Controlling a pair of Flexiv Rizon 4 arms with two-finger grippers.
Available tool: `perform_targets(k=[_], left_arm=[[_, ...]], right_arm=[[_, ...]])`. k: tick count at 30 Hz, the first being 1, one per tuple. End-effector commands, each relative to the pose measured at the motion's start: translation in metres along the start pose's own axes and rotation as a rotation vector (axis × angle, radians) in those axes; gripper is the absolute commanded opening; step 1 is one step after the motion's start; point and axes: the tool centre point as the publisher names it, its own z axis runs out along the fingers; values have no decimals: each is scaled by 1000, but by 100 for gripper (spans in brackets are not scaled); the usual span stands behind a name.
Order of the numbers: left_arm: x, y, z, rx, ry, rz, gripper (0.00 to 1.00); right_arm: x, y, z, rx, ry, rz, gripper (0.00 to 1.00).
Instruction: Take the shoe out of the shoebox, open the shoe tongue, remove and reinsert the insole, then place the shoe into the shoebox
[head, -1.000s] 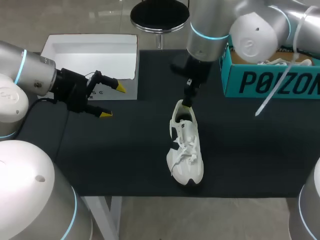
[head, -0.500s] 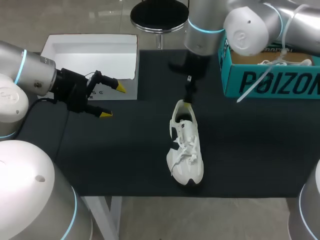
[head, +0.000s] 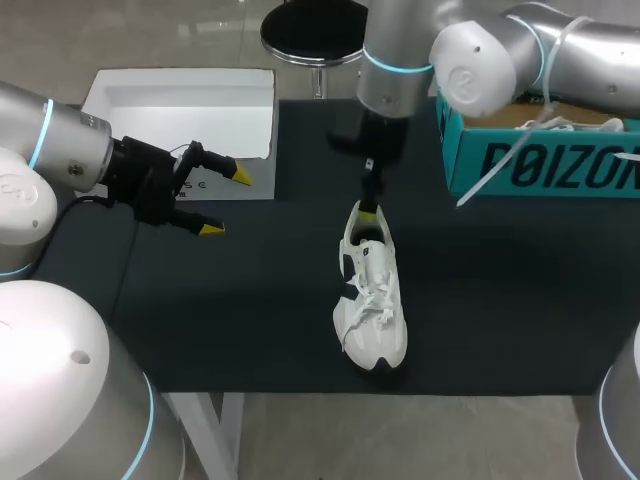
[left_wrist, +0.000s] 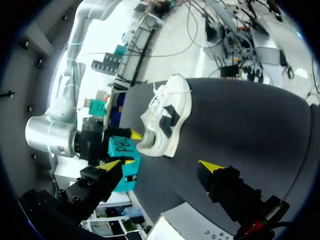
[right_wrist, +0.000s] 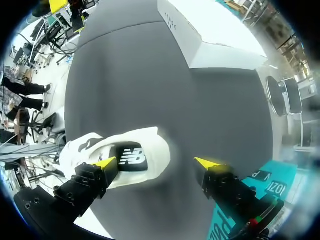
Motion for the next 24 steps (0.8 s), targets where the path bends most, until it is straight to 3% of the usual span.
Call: perform_targets(k=[1, 18, 20, 21, 22, 24], left_arm=[[0, 0, 1, -3, 3, 0, 100], [0, 0, 1, -3, 3, 0, 100], [0, 0, 1, -3, 3, 0, 100], [0, 0, 1, -3, 3, 0, 100], [0, 0, 1, -3, 3, 0, 100], [0, 0, 1, -3, 3, 0, 100]], right_arm=[[-2, 1, 10, -5, 9, -4, 100], [-1, 1, 34, 1, 51, -25, 100], [0, 1, 39, 1, 59, -24, 85], [1, 1, 39, 2, 60, -24, 60], [1, 1, 40, 2, 62, -23, 48], [2, 0, 43, 3, 65, -22, 41]])
